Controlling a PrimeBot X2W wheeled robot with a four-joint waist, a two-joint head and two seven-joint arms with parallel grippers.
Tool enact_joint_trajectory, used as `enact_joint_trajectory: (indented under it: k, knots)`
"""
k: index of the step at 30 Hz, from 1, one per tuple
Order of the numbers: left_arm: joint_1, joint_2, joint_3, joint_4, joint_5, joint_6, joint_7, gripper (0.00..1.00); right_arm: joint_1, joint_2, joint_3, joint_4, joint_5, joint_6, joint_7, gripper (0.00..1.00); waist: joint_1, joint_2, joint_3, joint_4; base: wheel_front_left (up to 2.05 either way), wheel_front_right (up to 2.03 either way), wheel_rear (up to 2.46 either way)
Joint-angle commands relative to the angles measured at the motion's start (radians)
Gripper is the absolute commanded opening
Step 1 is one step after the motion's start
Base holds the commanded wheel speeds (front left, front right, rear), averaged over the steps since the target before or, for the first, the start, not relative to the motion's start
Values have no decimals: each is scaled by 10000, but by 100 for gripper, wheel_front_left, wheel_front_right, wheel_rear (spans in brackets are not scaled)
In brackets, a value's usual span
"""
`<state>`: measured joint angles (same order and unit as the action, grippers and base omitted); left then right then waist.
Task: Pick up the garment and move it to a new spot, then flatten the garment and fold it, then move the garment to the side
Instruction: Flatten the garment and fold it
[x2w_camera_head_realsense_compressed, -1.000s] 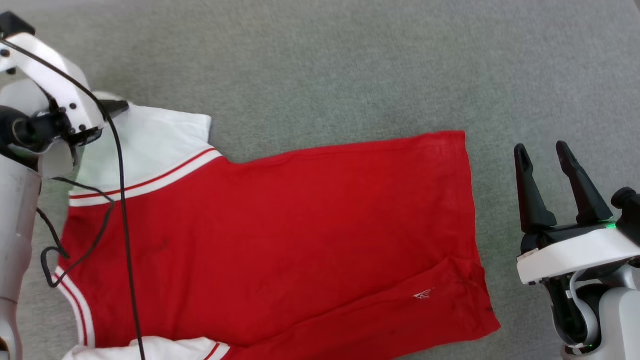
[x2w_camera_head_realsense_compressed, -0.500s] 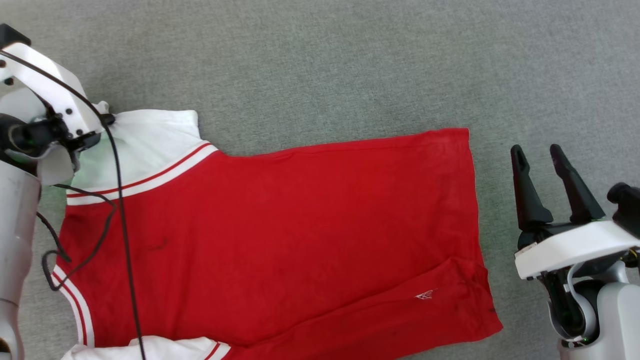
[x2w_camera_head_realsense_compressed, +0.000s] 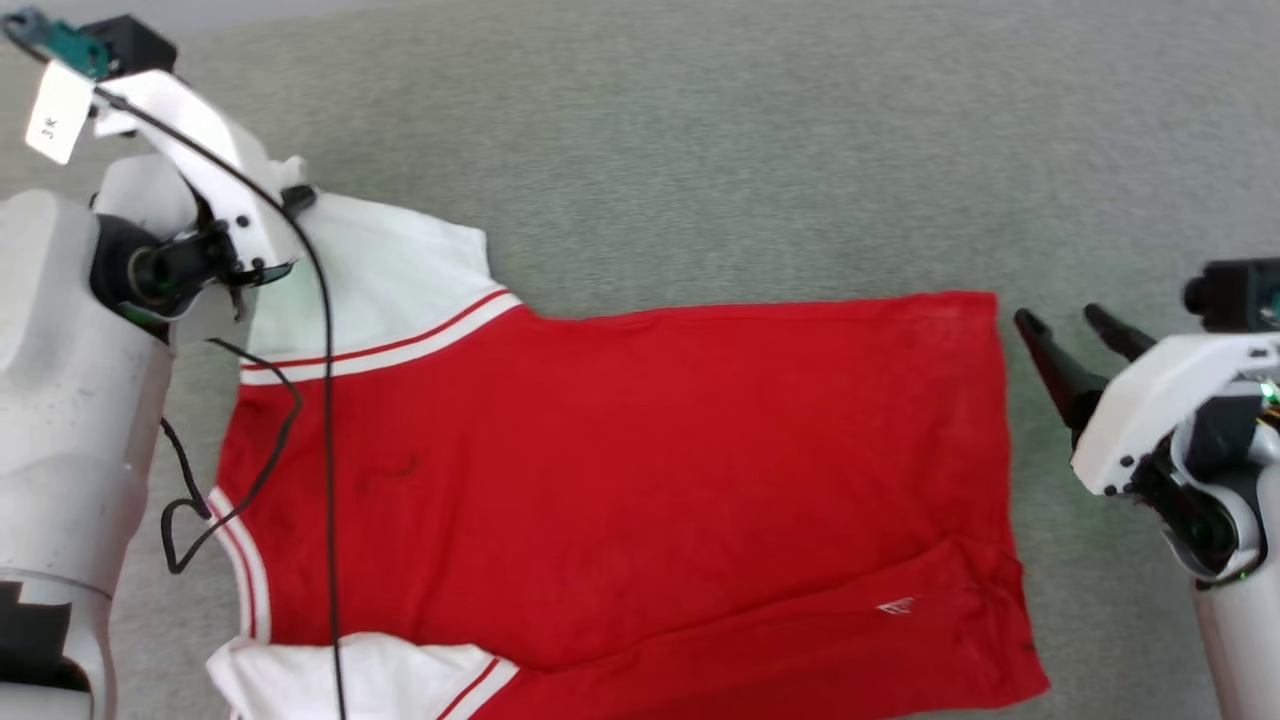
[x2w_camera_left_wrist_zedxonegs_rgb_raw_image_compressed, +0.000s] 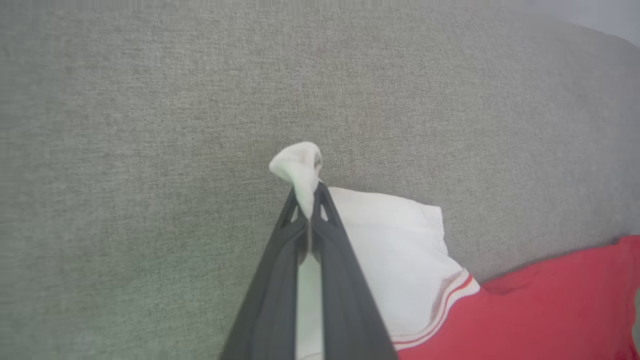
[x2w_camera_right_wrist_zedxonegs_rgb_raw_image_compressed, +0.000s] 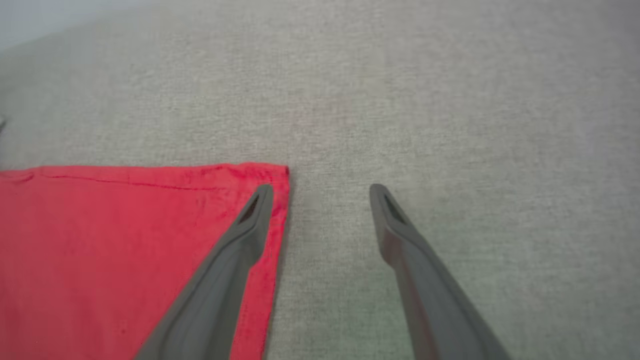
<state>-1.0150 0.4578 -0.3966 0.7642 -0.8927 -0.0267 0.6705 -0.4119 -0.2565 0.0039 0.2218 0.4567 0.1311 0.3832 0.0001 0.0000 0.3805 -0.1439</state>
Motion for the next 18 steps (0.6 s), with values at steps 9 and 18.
enact_joint_trajectory:
  k: [9,18]
  knots:
    - [-332,-257,-324,-379,227,-347,-413,0,-1558,-871,1549,1470,671,-6,2925,100,-1,0,338,777,0,0,0]
    - [-241,-347,-434,-409,238,-558,-702,0,-1819,-824,2271,2712,1067,-5,5475,0,-1,0,382,952,0,0,0]
